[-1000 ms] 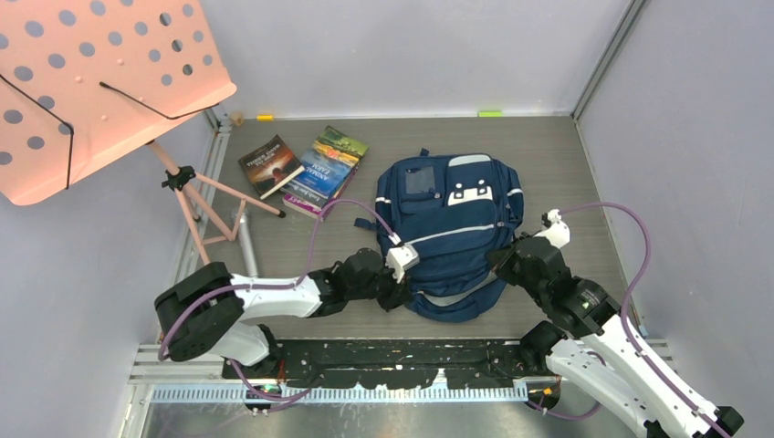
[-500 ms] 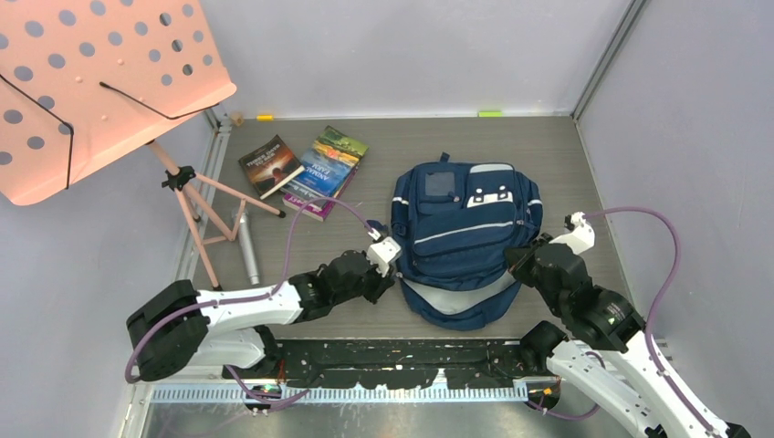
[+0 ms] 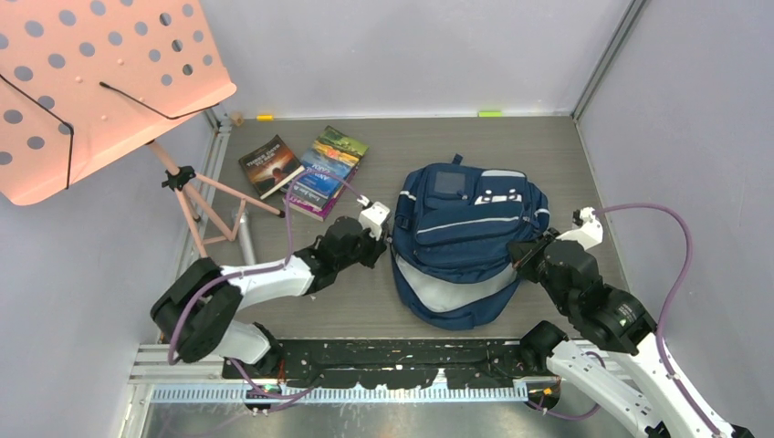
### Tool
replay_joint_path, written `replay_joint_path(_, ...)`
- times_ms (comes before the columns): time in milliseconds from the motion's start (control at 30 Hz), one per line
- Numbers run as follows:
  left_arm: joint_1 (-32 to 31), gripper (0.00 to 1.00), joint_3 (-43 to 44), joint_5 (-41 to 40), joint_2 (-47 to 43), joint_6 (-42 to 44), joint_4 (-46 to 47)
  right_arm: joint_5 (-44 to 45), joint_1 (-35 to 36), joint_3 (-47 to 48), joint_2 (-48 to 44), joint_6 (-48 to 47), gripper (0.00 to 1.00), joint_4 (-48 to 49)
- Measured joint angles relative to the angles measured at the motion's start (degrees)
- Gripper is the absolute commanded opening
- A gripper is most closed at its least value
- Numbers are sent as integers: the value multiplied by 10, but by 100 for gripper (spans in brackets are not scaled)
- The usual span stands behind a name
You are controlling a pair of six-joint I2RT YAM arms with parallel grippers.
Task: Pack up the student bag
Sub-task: Unzip the student bag at the center of the board, then adjust the student bag at the center of the board.
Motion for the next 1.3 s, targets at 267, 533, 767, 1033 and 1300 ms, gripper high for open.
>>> replay_joint_path(267,75,0,80,59,116,16,37,-7,0,19,10,-9,1,-3)
replay_joint_path(533,95,44,160,92,191,31,32,-15,-1,26,31,-13,1,-4)
replay_joint_path(767,104,76,173,96,143,45,20,-20,-2,27,40,-12,1,-1)
replay_joint_path(1033,37,81,123,154,-77,45,19,-5,-1,27,49,-11,1,18)
replay_joint_path(1300,-194,100,76,57,-107,76,37,12,-1,31,67,-14,1,34)
